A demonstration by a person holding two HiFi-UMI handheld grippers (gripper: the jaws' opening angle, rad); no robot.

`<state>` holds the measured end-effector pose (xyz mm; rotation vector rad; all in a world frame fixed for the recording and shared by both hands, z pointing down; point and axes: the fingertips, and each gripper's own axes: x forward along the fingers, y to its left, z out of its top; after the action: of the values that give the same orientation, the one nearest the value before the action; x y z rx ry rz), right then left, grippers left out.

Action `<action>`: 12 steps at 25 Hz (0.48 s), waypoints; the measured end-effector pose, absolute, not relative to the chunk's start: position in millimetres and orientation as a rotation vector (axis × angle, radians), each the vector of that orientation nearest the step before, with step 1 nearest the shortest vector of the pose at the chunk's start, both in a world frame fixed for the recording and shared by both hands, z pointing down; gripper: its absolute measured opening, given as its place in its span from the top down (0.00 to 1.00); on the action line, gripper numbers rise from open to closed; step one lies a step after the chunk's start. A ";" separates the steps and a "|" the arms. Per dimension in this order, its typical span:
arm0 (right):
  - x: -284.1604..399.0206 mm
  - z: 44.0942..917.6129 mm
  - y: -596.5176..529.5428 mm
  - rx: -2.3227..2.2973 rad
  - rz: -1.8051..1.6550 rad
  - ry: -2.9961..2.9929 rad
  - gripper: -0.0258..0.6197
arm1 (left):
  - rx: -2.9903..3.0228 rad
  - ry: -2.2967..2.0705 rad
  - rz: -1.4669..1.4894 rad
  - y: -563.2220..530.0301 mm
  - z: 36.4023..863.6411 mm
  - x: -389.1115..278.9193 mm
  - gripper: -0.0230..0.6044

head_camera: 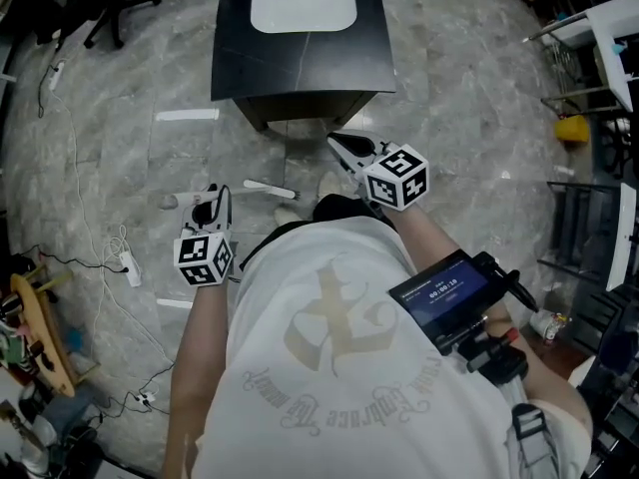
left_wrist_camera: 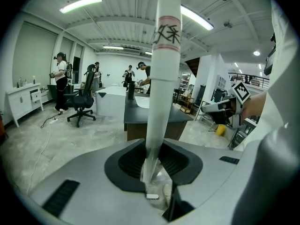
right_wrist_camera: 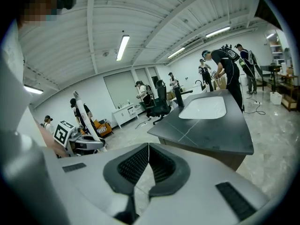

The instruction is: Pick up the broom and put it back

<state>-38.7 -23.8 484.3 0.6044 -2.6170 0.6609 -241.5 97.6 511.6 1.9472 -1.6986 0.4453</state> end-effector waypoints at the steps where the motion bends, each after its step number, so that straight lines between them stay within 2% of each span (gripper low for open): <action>1: -36.2 484.8 -25.3 0.615 0.664 -2.615 0.93 | 1.949 -1.689 0.456 94.6 514.9 -240.5 0.81; 12: 3.5 494.9 -54.7 0.723 0.727 -2.567 0.93 | 1.916 -1.560 0.596 66.8 564.1 -220.2 0.81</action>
<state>3.5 -54.7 494.9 0.7230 -2.5666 0.7274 -220.2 66.8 564.1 1.9165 -1.5599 0.5962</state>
